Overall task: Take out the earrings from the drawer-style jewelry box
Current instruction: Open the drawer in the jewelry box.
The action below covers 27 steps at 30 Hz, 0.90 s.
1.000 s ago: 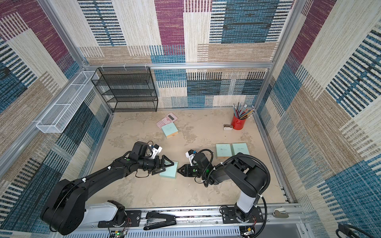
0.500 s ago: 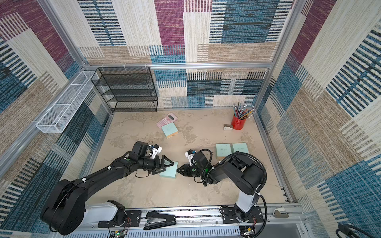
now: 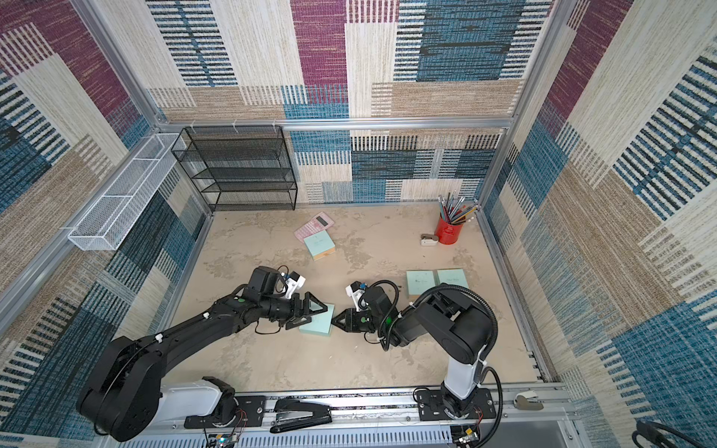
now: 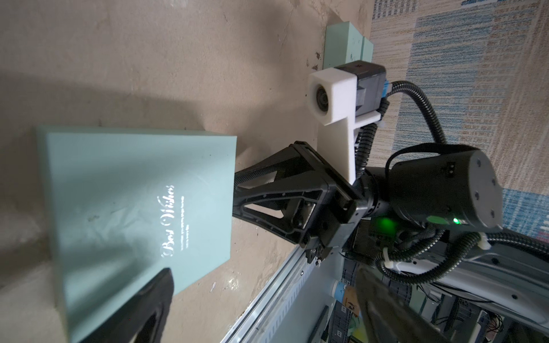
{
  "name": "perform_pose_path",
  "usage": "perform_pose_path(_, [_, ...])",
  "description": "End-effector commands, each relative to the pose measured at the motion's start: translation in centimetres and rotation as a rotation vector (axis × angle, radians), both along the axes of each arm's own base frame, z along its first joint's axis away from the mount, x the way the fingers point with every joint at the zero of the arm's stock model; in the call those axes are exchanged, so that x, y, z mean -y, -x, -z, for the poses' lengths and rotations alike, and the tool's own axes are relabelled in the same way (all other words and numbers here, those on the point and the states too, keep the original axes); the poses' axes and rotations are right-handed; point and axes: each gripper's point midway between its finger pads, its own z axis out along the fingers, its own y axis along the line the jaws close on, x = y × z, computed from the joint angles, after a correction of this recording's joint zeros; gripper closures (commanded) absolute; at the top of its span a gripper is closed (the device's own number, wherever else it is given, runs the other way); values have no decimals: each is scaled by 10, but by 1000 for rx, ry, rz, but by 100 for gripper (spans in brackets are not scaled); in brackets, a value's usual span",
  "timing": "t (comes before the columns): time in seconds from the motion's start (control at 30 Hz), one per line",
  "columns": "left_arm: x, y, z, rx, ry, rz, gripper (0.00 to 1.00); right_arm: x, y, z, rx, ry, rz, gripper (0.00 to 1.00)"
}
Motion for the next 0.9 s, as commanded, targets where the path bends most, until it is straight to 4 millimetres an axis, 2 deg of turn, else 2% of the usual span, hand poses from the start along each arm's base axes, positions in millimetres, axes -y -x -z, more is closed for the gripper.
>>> perform_pose_path(0.0, [0,1,-1,17,0,17,4,-6,-2,-11,29,-47,-17,78])
perform_pose_path(0.13, [0,1,-2,16,0,16,4,-8,-3,-12,33,-52,-20,79])
perform_pose_path(0.47, [-1,2,0,15,-4,16,4,-7,-2,-8,23,-53,-16,89])
perform_pose_path(0.67, [-2,1,2,15,-14,11,4,-4,-2,-9,25,-49,1,100])
perform_pose_path(0.87, [-8,0,7,11,-66,-4,5,1,-1,-9,27,-29,15,100])
